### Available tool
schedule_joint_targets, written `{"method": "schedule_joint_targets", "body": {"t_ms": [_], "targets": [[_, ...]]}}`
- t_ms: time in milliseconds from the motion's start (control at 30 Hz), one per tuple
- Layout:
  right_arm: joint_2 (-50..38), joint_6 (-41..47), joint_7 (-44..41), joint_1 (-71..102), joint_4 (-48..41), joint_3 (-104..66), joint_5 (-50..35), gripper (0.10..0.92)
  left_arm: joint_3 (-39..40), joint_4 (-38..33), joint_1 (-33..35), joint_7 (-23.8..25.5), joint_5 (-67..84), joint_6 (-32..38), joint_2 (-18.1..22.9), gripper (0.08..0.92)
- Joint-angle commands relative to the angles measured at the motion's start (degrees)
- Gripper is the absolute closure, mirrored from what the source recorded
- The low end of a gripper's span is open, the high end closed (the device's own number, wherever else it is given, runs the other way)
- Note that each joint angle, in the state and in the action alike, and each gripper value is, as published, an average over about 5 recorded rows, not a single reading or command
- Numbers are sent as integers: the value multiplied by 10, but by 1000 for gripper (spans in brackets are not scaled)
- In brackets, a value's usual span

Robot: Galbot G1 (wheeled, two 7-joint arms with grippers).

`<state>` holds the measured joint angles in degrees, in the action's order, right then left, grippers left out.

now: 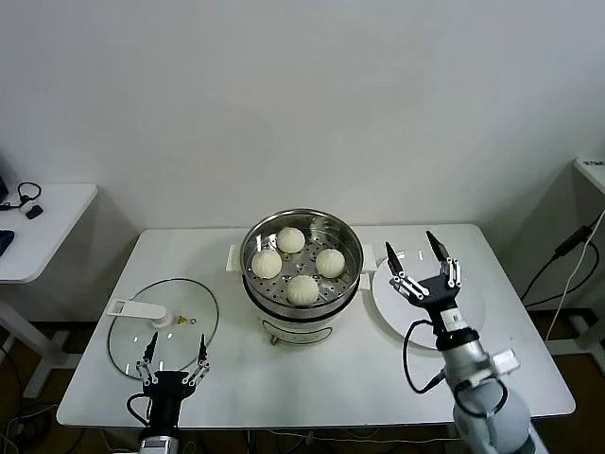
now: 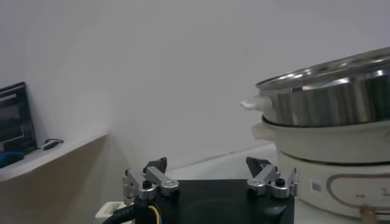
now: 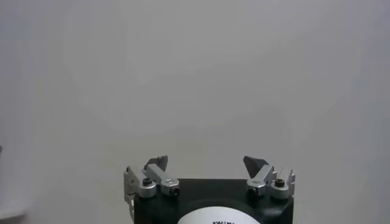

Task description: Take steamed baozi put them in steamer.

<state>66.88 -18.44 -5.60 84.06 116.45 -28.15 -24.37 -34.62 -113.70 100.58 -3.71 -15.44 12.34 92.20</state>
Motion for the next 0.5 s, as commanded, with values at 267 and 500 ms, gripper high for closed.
{"method": "schedule_joint_targets", "body": {"t_ms": [267,500], "targets": [[175,-122,-30,139,3,-43,66,203,4,3,-3,-1,-2,5,5,177],[175,-122,-28,139,0,-44,65,203,4,2,-5,-1,-2,3,6,177]]}}
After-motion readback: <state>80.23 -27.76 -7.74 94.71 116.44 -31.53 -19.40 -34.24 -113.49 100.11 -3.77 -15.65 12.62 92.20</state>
